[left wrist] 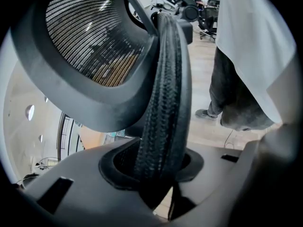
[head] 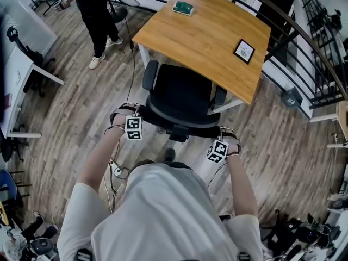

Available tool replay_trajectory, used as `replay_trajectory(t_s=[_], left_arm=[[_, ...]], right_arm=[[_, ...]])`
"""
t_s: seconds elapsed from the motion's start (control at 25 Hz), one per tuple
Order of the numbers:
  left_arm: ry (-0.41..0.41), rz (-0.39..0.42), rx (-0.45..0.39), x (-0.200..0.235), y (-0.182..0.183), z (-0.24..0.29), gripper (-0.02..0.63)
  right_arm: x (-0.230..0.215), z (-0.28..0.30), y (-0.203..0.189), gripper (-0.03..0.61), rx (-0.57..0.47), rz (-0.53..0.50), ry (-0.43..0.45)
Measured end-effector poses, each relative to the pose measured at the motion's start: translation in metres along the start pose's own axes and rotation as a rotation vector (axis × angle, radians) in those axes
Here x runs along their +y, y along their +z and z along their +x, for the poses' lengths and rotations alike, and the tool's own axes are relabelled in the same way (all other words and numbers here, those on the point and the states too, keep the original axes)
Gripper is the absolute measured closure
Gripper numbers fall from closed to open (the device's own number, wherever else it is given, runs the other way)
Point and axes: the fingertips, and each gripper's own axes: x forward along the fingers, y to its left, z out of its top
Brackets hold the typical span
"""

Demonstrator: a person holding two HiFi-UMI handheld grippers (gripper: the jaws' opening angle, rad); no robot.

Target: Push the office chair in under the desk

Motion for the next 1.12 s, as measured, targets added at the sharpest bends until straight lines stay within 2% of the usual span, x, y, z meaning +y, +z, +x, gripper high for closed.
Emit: replay_trajectory(t_s=[0.4,1.12], left_arm=[[-0.004,0.038,-0.032,0.06,0.028,0.033,0.483],[-0.008,0.169,-0.129,0.195,0.049,0.105,0.479]], right_arm=[[-0.044,0.02,-0.031,0.476,0.037,0.053,0.0],[-0.128,0.068,-0.049,0.469,0.131,0.21,-0.02]])
